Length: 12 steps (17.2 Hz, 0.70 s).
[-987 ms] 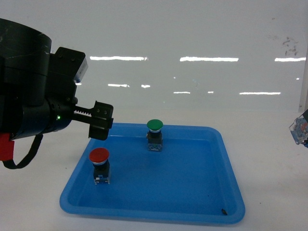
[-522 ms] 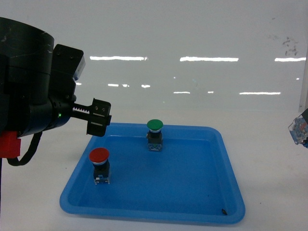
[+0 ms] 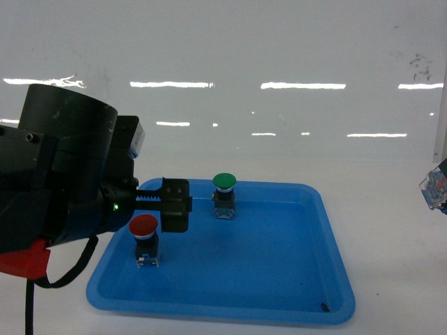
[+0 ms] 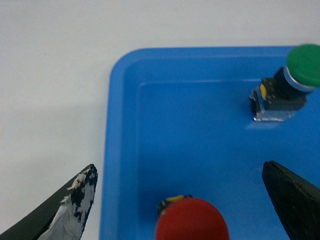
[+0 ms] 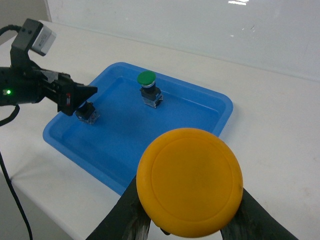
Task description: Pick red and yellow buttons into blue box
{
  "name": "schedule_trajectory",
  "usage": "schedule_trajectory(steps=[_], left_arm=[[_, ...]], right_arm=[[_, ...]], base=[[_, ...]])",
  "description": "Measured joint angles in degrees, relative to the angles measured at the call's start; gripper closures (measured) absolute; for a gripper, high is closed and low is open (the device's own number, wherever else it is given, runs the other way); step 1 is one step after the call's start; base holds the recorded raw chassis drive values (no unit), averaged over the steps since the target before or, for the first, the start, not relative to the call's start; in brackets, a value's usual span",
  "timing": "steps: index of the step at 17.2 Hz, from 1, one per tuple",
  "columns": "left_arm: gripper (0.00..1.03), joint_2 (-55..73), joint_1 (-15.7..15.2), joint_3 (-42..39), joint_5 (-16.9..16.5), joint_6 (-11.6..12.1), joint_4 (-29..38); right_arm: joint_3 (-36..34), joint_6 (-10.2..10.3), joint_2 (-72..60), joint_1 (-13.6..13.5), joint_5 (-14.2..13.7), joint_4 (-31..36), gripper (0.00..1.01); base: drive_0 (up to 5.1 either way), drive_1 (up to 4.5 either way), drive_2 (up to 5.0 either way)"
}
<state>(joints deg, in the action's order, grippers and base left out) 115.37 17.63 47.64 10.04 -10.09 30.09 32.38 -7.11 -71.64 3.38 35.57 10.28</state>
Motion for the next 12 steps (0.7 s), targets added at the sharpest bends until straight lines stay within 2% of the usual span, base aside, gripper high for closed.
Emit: schedule_trajectory(steps=[3, 12], left_arm=[[0.05, 0.0, 2.16, -1.79, -0.46, 0.2, 0.96], [0.05, 0.24, 3.19, -2.56, -0.46, 1.57, 1.46]], right_arm=[[0.0, -0.02, 0.0, 0.0, 0.02, 0.0, 0.72], [0.0, -0.02, 0.0, 0.0, 0.0, 0.0, 0.72]], base=[[0.0, 0.0, 0.0], [0.0, 0.0, 0.0]])
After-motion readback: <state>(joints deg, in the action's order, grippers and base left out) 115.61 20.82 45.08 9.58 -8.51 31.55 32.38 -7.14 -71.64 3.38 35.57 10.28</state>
